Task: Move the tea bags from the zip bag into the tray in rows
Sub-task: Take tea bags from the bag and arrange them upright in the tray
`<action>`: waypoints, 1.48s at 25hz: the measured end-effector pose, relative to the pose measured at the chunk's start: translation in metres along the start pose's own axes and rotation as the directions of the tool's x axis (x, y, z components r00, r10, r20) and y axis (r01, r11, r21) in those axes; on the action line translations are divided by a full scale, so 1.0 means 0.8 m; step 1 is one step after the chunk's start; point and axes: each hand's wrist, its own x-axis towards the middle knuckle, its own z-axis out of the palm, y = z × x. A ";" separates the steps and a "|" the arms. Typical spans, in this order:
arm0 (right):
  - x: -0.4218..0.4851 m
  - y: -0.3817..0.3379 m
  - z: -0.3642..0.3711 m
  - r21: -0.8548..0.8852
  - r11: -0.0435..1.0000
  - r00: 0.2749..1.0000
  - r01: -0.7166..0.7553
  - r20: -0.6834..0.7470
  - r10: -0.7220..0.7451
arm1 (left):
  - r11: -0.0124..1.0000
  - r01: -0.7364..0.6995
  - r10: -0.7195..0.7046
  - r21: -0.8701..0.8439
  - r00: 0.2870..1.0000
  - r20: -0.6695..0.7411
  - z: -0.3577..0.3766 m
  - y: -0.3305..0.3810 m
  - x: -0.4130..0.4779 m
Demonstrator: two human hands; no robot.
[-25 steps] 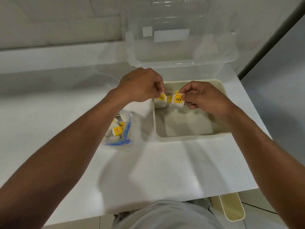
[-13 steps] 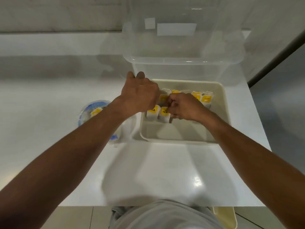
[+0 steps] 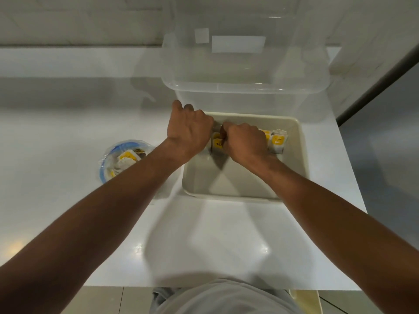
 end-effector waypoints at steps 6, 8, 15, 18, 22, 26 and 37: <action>0.004 -0.009 0.007 -0.055 0.998 0.999 -0.012 -0.050 0.009 | 0.999 0.014 -0.014 -0.031 1.000 0.007 0.004 -0.002 0.000; 0.003 -0.008 0.005 -0.038 0.999 0.999 -0.016 -0.047 0.015 | 0.999 0.015 -0.014 -0.042 1.000 0.021 0.001 -0.003 -0.001; -0.031 0.032 -0.005 0.285 0.943 0.983 -0.172 0.111 0.146 | 0.990 -0.140 0.140 -0.013 0.990 -0.030 -0.008 -0.017 -0.034; -0.047 0.038 0.010 0.224 0.969 0.965 -0.108 0.259 0.048 | 0.953 -0.280 0.269 0.111 0.957 0.105 -0.001 -0.004 -0.048; -0.042 0.031 0.026 0.154 0.988 0.963 0.031 0.260 -0.070 | 0.926 -0.311 0.276 0.214 0.944 0.179 0.008 0.009 -0.039; -0.038 0.026 0.032 0.107 0.993 0.954 0.052 0.290 -0.081 | 0.930 -0.305 0.266 0.206 0.943 0.200 0.007 0.010 -0.033; -0.045 0.010 -0.016 0.423 0.899 0.965 -0.117 0.261 0.003 | 0.814 -0.247 0.285 -0.526 0.959 -0.009 -0.007 -0.056 -0.047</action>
